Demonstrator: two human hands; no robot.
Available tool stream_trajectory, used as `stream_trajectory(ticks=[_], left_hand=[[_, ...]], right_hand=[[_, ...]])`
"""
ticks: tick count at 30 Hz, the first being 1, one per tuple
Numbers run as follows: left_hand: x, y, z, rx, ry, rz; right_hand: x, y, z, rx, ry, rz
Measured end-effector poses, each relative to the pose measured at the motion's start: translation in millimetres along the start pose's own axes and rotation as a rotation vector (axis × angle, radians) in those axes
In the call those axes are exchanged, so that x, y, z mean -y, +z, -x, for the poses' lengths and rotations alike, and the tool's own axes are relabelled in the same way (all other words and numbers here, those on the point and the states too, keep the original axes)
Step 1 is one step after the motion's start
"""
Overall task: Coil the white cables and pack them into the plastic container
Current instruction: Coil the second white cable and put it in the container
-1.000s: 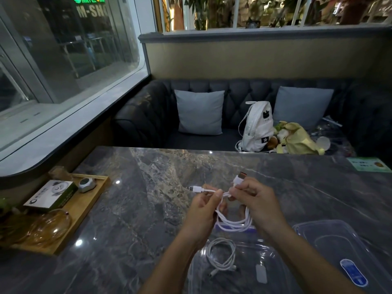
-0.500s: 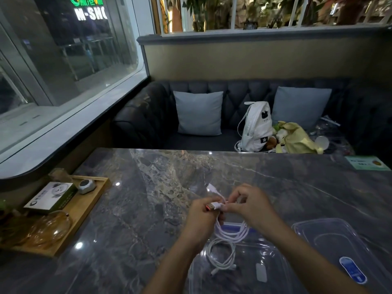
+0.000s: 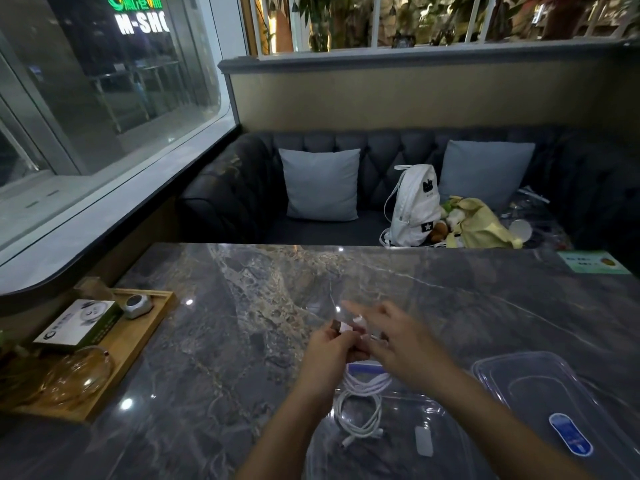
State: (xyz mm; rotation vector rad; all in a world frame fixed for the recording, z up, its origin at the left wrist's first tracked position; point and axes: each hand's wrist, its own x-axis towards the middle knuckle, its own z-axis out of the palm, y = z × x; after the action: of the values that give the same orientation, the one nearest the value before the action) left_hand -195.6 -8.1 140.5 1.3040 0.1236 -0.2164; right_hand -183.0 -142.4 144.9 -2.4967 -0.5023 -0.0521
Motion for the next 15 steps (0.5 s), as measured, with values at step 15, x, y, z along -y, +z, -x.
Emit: stream_trajectory(ticks=[15], left_hand=[[-5.6,-2.6,-5.7,-0.072,-0.103,0.255]], right_hand=[[-10.4,4.2,1.2,-0.277,0.085,-0.660]])
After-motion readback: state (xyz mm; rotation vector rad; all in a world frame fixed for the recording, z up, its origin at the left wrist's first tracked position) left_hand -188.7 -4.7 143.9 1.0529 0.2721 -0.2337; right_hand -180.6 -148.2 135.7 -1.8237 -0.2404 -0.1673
